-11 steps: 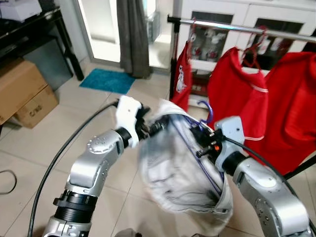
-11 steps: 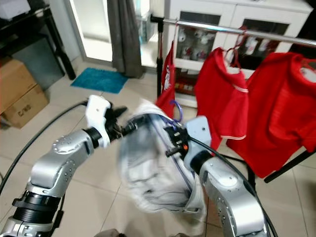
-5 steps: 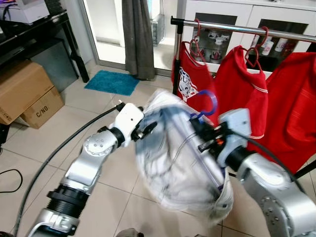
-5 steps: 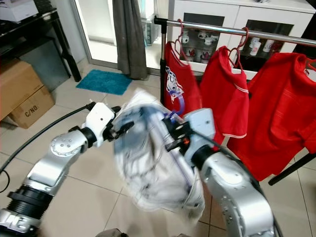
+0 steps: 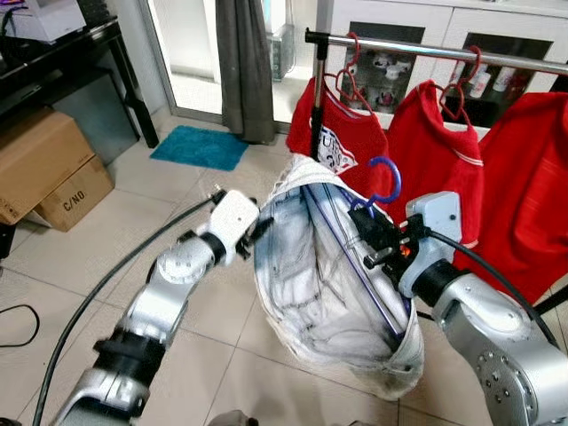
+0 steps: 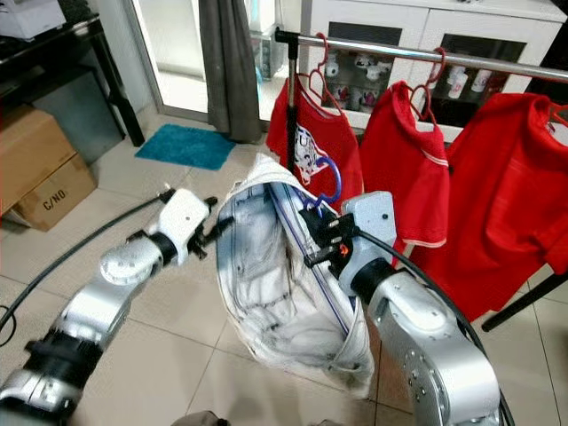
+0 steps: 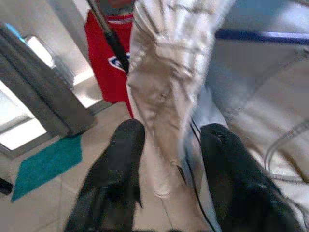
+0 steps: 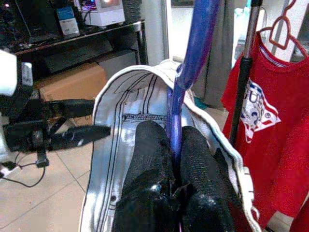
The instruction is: Hang hanger
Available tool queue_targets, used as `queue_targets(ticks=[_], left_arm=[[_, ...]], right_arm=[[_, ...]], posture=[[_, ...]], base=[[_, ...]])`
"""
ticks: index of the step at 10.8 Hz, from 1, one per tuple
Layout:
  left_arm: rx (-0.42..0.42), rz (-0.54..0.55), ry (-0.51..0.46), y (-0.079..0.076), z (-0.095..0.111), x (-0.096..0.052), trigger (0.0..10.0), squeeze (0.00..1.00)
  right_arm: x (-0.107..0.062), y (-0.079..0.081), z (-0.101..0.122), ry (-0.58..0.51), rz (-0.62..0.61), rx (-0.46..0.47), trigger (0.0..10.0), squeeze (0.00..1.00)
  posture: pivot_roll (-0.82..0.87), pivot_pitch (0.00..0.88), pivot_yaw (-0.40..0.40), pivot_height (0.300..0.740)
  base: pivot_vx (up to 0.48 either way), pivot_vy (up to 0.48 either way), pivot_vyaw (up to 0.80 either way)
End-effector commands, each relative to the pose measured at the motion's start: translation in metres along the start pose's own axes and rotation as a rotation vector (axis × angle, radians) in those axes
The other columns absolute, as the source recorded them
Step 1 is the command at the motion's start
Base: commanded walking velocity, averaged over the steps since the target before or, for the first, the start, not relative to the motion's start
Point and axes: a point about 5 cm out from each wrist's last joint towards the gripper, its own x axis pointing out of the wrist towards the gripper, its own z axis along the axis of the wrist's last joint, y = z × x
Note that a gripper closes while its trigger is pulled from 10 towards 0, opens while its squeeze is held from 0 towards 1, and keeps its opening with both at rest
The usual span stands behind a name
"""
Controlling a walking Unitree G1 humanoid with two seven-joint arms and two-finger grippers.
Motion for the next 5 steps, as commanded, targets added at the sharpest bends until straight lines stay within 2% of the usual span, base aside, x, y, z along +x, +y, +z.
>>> queue_targets(ticks=[1, 5], left_arm=[[-0.011, 0.008, -0.017, 0.0035, 0.0039, 0.0017, 0.0, 0.00], [-0.048, -0.026, -0.032, 0.0022, 0.0035, 0.0042, 0.0, 0.00]], right_arm=[[-0.0002, 0.0026, 0.0144, -0.069, 0.021, -0.013, 0.0, 0.00], [0.0003, 0.0027, 0.0132, -0.062, 0.032, -0.011, 0.0, 0.00]], posture=[[-0.04, 0.000, 0.033, 0.723], [-0.04, 0.000, 0.027, 0.723]], base=[[0.000, 0.000, 0.00], [0.000, 0.000, 0.00]])
